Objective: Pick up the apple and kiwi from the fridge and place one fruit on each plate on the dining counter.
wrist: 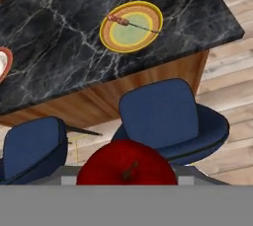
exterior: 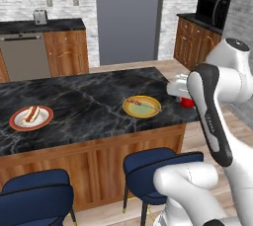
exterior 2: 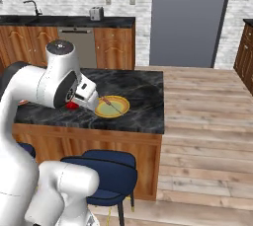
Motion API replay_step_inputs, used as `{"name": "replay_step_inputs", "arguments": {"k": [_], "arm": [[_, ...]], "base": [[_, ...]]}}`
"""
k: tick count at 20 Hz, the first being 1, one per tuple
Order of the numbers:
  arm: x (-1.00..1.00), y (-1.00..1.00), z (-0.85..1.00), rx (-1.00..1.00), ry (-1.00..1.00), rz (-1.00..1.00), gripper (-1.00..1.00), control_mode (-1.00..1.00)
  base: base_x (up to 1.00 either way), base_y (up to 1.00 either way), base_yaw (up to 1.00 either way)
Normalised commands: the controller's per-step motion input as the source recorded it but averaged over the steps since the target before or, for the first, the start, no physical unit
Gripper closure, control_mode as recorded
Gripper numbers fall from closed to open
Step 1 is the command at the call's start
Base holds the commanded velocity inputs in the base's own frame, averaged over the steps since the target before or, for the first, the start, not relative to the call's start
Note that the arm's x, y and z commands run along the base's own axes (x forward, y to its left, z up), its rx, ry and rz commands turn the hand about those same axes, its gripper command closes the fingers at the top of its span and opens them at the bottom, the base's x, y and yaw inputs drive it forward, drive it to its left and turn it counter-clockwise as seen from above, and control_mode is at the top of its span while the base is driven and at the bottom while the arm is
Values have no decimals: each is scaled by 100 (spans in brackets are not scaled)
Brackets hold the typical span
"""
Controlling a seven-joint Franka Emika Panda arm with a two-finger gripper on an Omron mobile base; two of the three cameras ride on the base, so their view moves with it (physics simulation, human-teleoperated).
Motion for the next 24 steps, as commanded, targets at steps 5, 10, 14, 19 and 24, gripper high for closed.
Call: {"name": "replay_step_inputs", "arguments": {"k": [5,10,14,19,24], "arm": [[81,14,-47,-15,18,0,100,-100],[69,3,-49,-12,19,0,100,-100],[70,0,-39,-2,13,0,100,-100],[67,0,-46,0,4,0,100,-100],[63,0,-44,0,0,0,100,-100]], "base": [[0,0,0],[0,0,0],[0,0,0],[0,0,0],[0,0,0]]}}
